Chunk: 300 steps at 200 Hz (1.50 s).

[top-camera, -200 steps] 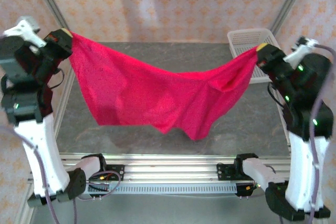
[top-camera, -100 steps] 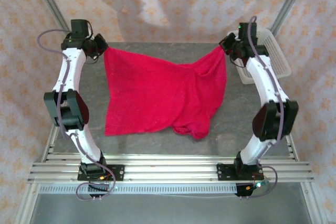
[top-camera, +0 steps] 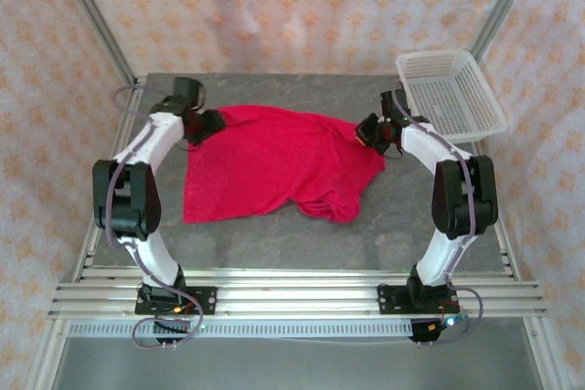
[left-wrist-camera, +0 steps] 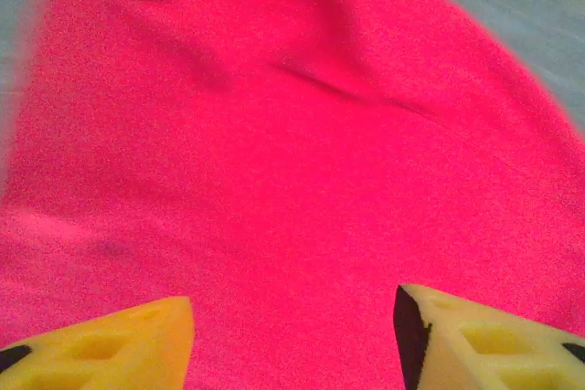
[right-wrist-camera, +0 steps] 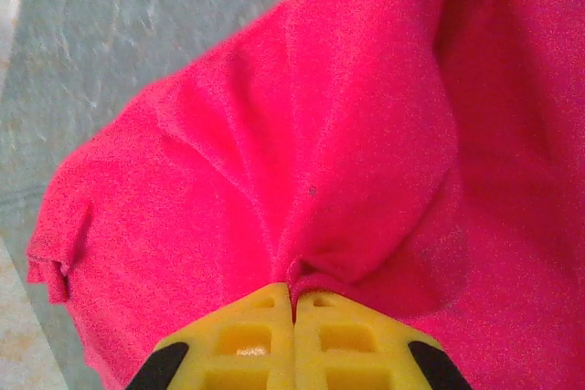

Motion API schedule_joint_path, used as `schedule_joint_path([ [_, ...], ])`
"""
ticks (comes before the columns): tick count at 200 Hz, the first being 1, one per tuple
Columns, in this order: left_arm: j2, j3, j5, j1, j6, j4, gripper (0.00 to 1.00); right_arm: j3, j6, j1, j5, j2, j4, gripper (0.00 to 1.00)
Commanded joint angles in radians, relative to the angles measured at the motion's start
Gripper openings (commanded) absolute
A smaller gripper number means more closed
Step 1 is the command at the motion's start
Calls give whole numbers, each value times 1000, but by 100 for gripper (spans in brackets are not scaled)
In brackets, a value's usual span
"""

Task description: Fold the inside-out t-shirt

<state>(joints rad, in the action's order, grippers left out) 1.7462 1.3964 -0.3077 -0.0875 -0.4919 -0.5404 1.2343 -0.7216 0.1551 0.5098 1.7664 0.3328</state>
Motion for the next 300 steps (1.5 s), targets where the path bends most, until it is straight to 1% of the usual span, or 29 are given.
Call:
schedule_joint_path([
  [1,-87,-4,-135,-217,186,220,52,-41,-38,-3,13,-136,-89,0],
  [6,-76,-2,-170,-255,221,256,49,-44,-38,-4,6,-156,-88,0],
  [15,-51,2,-190,-312,275,308,49,-38,-39,-8,-10,-184,-75,0],
  [32,30,29,-266,-373,351,383,50,-9,-30,-26,-42,-227,-48,0],
  [39,68,65,-278,-389,369,377,50,10,-21,-36,-56,-234,-41,0],
  [47,127,129,-282,-400,382,335,50,42,-9,-48,-65,-221,-28,0],
  [66,278,306,-288,-414,399,231,50,145,15,-78,-64,-131,11,0],
  [94,447,525,-253,-423,415,174,51,303,6,-98,-2,59,25,0],
  [113,560,667,-250,-431,427,140,54,376,-7,-98,46,155,20,0],
  [135,678,809,-246,-434,433,112,55,421,-1,-98,34,222,15,0],
  [157,789,950,-238,-436,422,72,56,490,24,-101,4,297,63,0],
  [161,809,975,-240,-436,419,60,56,508,31,-103,-2,313,76,6],
  [169,845,1031,-236,-438,414,37,56,549,48,-103,-25,341,119,26],
  [173,862,1059,-231,-437,414,26,56,572,58,-104,-37,356,140,33],
  [180,888,1098,-219,-438,414,14,56,603,75,-104,-68,374,185,42],
  [187,908,1124,-204,-440,409,10,56,629,91,-104,-108,386,234,47],
  [203,942,1160,-182,-440,396,21,59,633,116,-104,-177,376,282,50],
  [218,959,1165,-157,-440,389,39,62,588,120,-104,-213,344,281,51],
  [238,980,1183,-131,-445,373,45,63,513,109,-104,-218,300,263,51],
  [255,1010,1225,-107,-452,361,17,63,430,91,-103,-209,259,214,50],
  [275,1039,1236,-103,-458,328,23,67,364,76,-96,-181,241,171,50],
  [285,1061,1246,-109,-457,299,24,66,353,73,-89,-167,248,168,50],
  [294,1085,1296,-126,-453,291,-18,62,345,73,-81,-160,253,172,49],
  [300,1089,1299,-134,-450,282,-32,60,335,73,-76,-157,253,171,49],
])
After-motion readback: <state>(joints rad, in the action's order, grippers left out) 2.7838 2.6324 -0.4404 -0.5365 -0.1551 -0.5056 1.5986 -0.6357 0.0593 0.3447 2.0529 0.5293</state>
